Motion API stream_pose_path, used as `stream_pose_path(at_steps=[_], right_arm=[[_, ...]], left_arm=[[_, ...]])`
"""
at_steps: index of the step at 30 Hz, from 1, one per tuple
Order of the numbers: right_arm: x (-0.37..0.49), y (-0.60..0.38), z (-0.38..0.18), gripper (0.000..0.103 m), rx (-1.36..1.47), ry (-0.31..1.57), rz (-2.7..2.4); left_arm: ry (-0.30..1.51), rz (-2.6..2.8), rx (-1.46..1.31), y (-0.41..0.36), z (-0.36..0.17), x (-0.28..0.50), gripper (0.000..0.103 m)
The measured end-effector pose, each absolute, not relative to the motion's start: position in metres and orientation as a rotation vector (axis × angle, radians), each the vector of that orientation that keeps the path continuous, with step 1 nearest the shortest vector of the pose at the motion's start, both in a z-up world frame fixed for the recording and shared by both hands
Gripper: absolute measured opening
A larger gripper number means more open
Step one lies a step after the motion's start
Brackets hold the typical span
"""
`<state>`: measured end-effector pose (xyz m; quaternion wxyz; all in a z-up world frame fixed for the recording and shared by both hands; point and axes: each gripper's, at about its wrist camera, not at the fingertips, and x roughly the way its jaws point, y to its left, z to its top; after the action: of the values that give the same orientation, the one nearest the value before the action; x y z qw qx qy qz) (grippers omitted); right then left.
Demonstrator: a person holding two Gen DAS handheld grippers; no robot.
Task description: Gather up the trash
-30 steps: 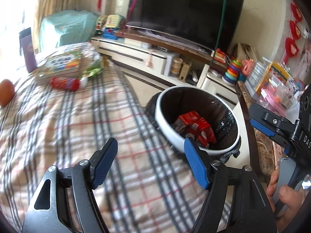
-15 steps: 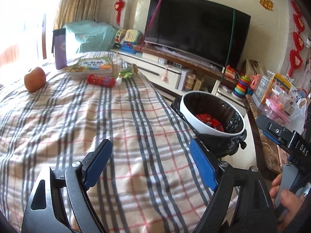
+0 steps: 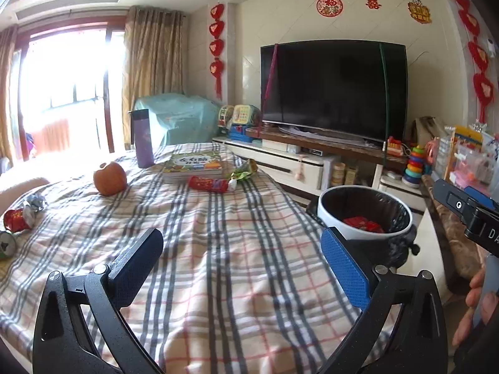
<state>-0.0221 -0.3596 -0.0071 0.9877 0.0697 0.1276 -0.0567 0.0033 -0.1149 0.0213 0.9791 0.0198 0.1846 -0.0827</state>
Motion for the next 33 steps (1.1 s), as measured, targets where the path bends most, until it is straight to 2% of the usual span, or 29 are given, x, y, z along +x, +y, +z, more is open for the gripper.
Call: stream_pose_path(at_steps=[10,33], right_arm=[[-0.023,-0.353,-0.028,0.103,0.100,0.252,-0.137],[-0.026,-0.353,-0.028,0.103,0.116,0.259,-0.115]], left_arm=[[0.384,-0.121,0.041,-0.109,0.010,0.003,0.103],[0.358,-0.100,0.044,-0.107,0.014,-0.007,0.103]])
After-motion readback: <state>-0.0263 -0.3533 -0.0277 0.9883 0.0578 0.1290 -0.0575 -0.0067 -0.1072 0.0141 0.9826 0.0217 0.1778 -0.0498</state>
